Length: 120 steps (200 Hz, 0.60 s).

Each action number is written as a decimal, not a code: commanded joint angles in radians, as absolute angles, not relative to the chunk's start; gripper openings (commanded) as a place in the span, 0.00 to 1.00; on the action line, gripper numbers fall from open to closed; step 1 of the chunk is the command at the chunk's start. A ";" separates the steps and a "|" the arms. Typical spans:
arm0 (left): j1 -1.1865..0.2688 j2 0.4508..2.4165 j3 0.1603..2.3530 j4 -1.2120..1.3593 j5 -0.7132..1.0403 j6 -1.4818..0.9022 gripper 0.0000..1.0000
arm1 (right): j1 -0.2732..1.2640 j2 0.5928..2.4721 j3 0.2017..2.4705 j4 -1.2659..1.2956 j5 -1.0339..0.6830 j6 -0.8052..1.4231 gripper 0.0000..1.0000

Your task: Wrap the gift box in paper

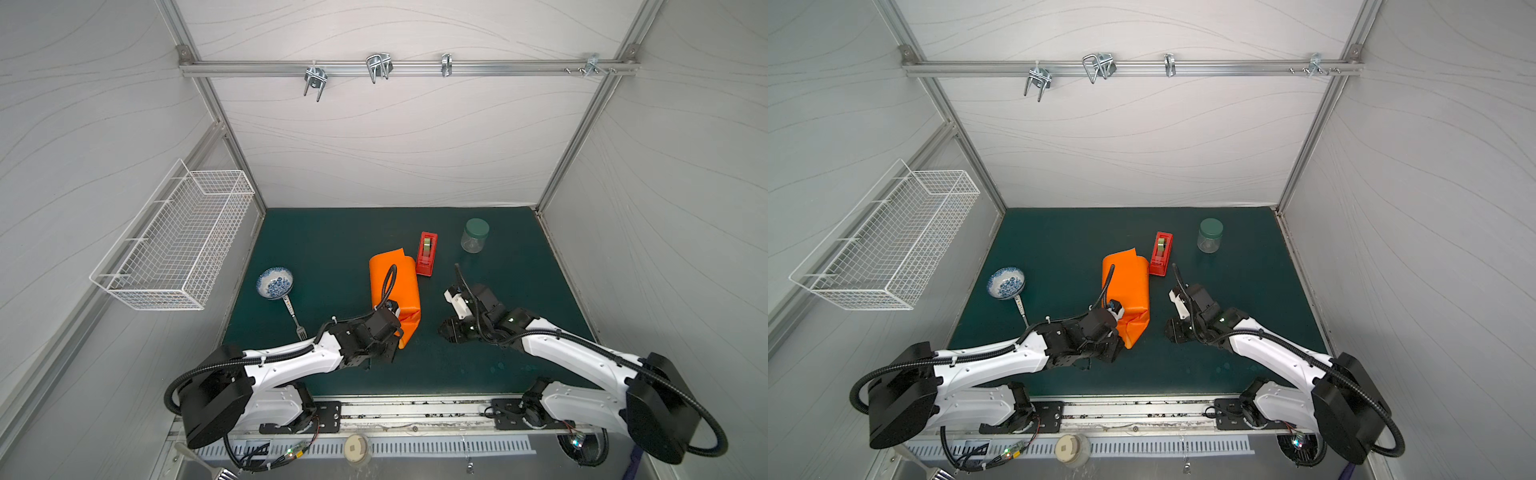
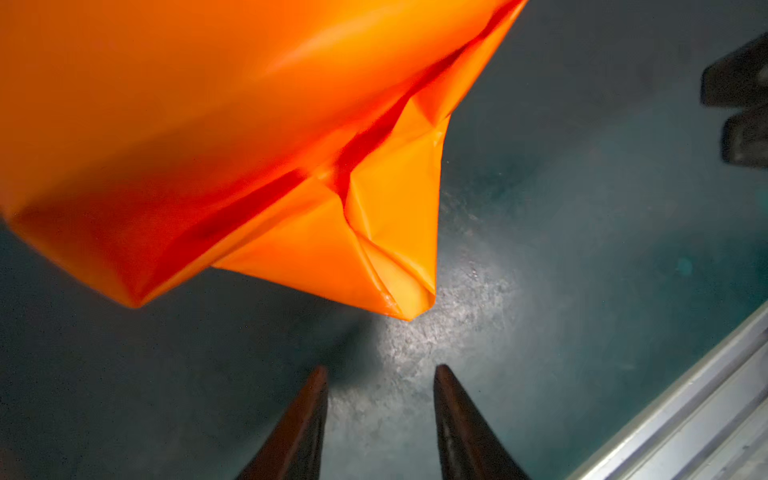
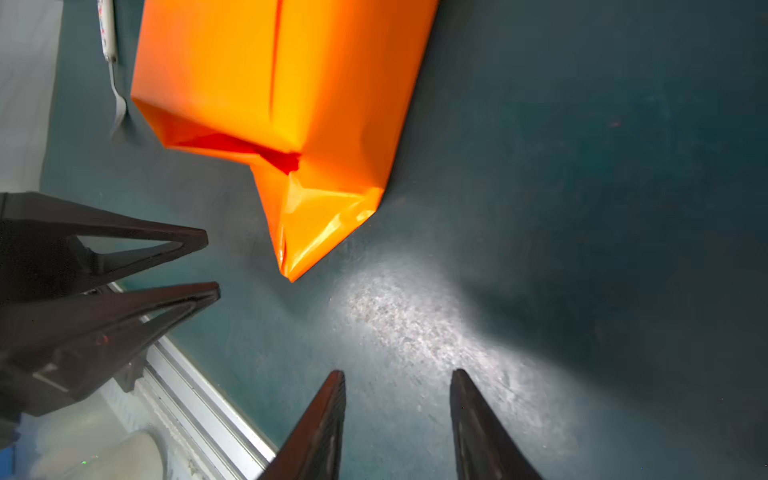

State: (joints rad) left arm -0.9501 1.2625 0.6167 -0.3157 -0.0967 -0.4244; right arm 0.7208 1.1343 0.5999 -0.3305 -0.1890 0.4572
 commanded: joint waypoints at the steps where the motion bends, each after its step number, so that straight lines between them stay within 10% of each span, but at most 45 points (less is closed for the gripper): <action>1: -0.953 1.306 0.682 -0.394 -0.135 -0.286 0.45 | 0.686 1.112 0.592 -0.325 -0.256 0.456 0.44; 120: -1.112 1.565 0.883 -0.424 -0.280 -0.177 0.29 | 0.486 0.980 0.531 -0.338 -0.316 0.448 0.44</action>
State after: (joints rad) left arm -1.0889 1.5097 0.8078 -0.3752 -0.1989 -0.2058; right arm 0.5152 1.0039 0.5415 -0.3237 -0.2787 0.4534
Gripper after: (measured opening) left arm 0.311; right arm 0.445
